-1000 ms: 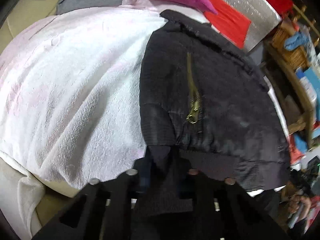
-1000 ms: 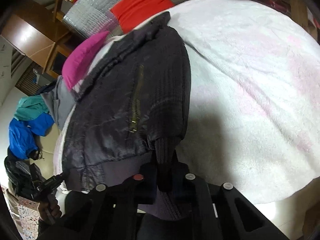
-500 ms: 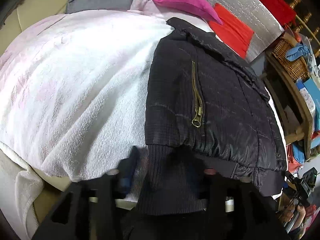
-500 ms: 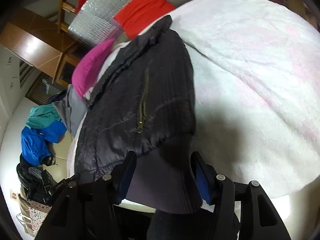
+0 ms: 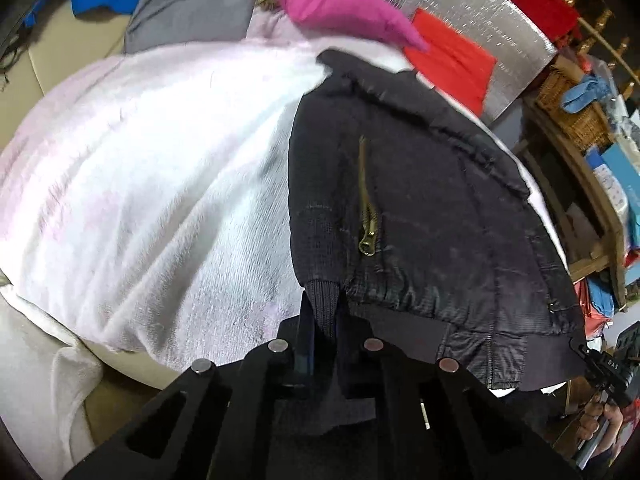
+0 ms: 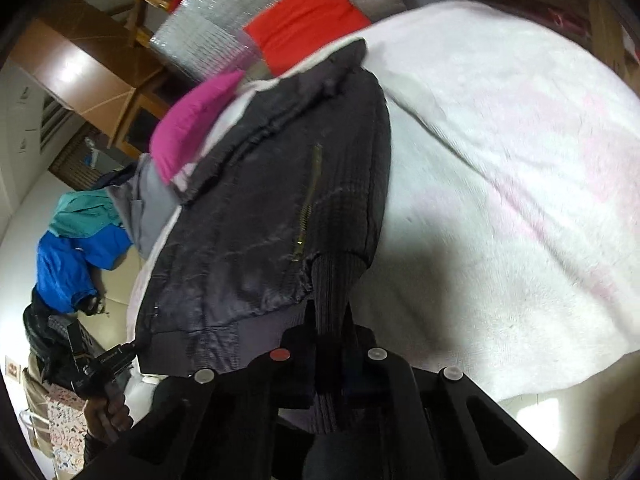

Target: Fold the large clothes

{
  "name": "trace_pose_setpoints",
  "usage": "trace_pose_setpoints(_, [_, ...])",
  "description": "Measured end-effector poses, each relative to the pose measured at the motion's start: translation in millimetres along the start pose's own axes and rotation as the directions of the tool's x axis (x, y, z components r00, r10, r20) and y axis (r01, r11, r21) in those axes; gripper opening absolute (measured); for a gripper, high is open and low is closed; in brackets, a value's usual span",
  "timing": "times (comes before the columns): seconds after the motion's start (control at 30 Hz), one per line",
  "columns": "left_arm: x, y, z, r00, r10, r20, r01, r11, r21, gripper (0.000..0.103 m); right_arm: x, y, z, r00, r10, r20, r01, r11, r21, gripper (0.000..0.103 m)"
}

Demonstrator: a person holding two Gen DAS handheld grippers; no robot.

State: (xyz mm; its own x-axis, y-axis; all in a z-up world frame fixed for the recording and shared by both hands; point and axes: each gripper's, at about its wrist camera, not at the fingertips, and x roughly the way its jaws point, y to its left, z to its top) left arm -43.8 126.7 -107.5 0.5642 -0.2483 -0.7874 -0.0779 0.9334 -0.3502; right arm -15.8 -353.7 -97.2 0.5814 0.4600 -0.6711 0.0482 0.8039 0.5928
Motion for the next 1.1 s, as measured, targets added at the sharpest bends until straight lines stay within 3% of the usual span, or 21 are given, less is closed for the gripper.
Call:
trace_pose_setpoints(0.17, [-17,1,-8,1.000,-0.020,0.012,0.019,1.000,0.020,0.008,-18,-3,-9,1.000,0.030,0.004,-0.030,1.000,0.007,0.008])
trace_pose_setpoints(0.27, [-6,6,-10,1.000,-0.013,-0.006,0.013,1.000,0.017,0.008,-16,-15,-17,0.999,0.033,-0.012,-0.033,0.999,0.023,0.009])
trace_pose_setpoints(0.37, [12,14,-11,0.999,-0.011,-0.043,0.011,1.000,-0.008,0.010,-4,-30,-23,0.999,0.030,-0.032,-0.028,0.998,0.052,0.015])
trace_pose_setpoints(0.4, [12,15,-12,0.999,-0.014,-0.047,0.014,1.000,-0.014,0.010,-1,-33,-24,0.999,0.030,-0.029,-0.028,0.998,0.057,0.019])
trace_pose_setpoints(0.5, [8,17,-10,0.999,-0.039,-0.020,0.038,0.999,-0.021,0.015,-3,-44,-26,0.999,0.051,0.013,-0.052,0.995,0.081,0.052])
trace_pose_setpoints(0.53, [7,18,-9,0.999,-0.039,-0.015,0.039,0.999,-0.023,0.026,-5,-44,-25,0.998,0.060,0.024,-0.061,0.995,0.083,0.064])
trace_pose_setpoints(0.57, [6,20,-11,1.000,-0.029,-0.009,0.029,0.999,-0.023,0.033,-5,-45,-24,0.998,0.063,0.028,-0.065,0.995,0.078,0.065])
trace_pose_setpoints(0.6, [8,20,-10,1.000,0.006,0.004,-0.006,1.000,-0.021,0.047,-4,-44,-23,0.998,0.062,0.027,-0.064,0.995,0.076,0.065])
trace_pose_setpoints(0.63, [8,20,-13,1.000,0.018,0.006,-0.018,1.000,-0.020,0.049,-1,-44,-21,0.998,0.061,0.018,-0.062,0.995,0.078,0.065])
trace_pose_setpoints(0.8, [24,13,-11,0.999,-0.003,-0.043,0.003,1.000,-0.005,0.049,19,-36,-17,0.997,0.077,-0.018,-0.075,0.995,0.072,0.065])
trace_pose_setpoints(0.87, [33,7,-10,0.998,0.024,-0.066,-0.023,1.000,0.019,0.049,26,-30,-16,0.996,0.087,-0.031,-0.085,0.995,0.055,0.056])
trace_pose_setpoints(0.9, [39,1,-8,0.996,0.055,-0.073,-0.053,0.998,0.032,0.041,28,-26,-16,0.996,0.080,-0.033,-0.079,0.996,0.039,0.049])
trace_pose_setpoints(0.93, [39,-1,-9,0.994,0.072,-0.079,-0.068,0.997,0.042,0.029,29,-24,-16,0.997,0.065,-0.036,-0.064,0.998,0.021,0.028])
trace_pose_setpoints(0.97, [42,-5,-9,0.992,0.097,-0.083,-0.093,0.994,0.055,0.028,31,-22,-14,0.998,0.054,-0.043,-0.053,0.998,0.014,0.022])
trace_pose_setpoints(1.1, [44,-19,-8,0.985,0.158,-0.065,-0.151,0.983,0.105,0.017,31,-26,-13,0.997,0.037,-0.064,-0.037,0.999,0.010,0.015])
